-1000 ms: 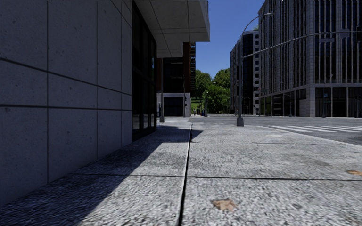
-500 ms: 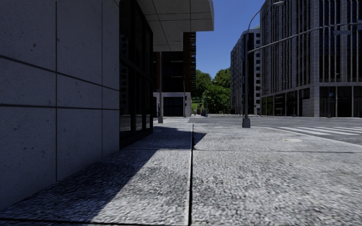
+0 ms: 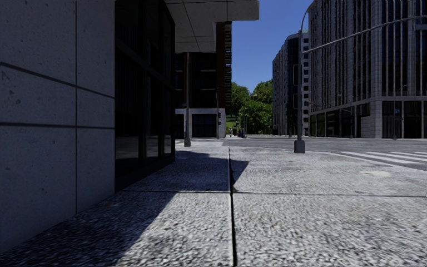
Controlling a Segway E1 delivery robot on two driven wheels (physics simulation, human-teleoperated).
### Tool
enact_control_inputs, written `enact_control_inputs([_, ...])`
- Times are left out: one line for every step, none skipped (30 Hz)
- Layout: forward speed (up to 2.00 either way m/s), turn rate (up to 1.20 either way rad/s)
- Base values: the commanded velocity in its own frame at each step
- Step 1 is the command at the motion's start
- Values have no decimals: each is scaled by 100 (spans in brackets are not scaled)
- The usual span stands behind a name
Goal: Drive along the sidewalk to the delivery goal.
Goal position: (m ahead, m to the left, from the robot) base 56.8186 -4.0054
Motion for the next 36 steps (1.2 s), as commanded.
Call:
enact_control_inputs([200, 0])
enact_control_inputs([200, 0])
enact_control_inputs([200, 0])
enact_control_inputs([200, 0])
enact_control_inputs([200, 0])
enact_control_inputs([200, 0])
enact_control_inputs([200, 0])
enact_control_inputs([200, 0])
enact_control_inputs([200, 0])
enact_control_inputs([200, 0])
enact_control_inputs([200, 0])
enact_control_inputs([200, 0])
enact_control_inputs([200, 0])
enact_control_inputs([200, 0])
enact_control_inputs([200, 0])
enact_control_inputs([200, 0])
enact_control_inputs([200, 0])
enact_control_inputs([200, 0])
enact_control_inputs([200, 0])
enact_control_inputs([200, 0])
enact_control_inputs([200, 0])
enact_control_inputs([200, 0])
enact_control_inputs([200, 0])
enact_control_inputs([200, 0])
enact_control_inputs([200, 0])
enact_control_inputs([200, 0])
enact_control_inputs([200, 0])
enact_control_inputs([200, 0])
enact_control_inputs([200, 0])
enact_control_inputs([200, 0])
enact_control_inputs([200, 0])
enact_control_inputs([200, 0])
enact_control_inputs([200, 0])
enact_control_inputs([200, 0])
enact_control_inputs([200, 0])
enact_control_inputs([200, 0])
